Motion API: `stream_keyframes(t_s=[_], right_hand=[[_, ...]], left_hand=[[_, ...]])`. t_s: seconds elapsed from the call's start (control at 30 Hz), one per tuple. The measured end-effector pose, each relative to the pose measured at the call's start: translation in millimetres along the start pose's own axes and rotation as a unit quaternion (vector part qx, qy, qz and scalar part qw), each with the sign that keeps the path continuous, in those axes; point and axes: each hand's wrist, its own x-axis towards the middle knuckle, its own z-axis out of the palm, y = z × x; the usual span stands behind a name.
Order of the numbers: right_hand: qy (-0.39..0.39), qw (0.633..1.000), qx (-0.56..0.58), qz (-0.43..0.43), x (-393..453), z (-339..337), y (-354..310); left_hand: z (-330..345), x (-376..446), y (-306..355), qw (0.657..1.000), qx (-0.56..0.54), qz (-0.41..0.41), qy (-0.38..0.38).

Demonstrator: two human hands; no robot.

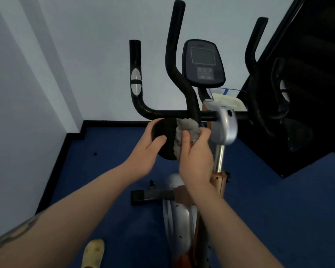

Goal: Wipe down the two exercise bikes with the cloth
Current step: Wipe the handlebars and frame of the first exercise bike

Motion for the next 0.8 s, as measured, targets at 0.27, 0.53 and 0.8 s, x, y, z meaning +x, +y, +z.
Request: stream_keyframes(t_s=[0.27,0.53,0.8], right_hand=[[-0.139,0.973,-0.185,0.008,68.8,-17.6,-25.0],[-0.034,0.999,-0.019,0.008,8.1,-9.1,-5.0],[-0.022,0.994,0.102,0.030,-15.9,1.1,-1.0]], left_hand=[[3.4,0.3,1.7,1.000,0.005,0.011,0.018],[2.2,-0.5,0.7,1.000,0.000,-0.001,0.003],[4.2,-1.7,-0.5,1.000,0.002,0.006,0.022]])
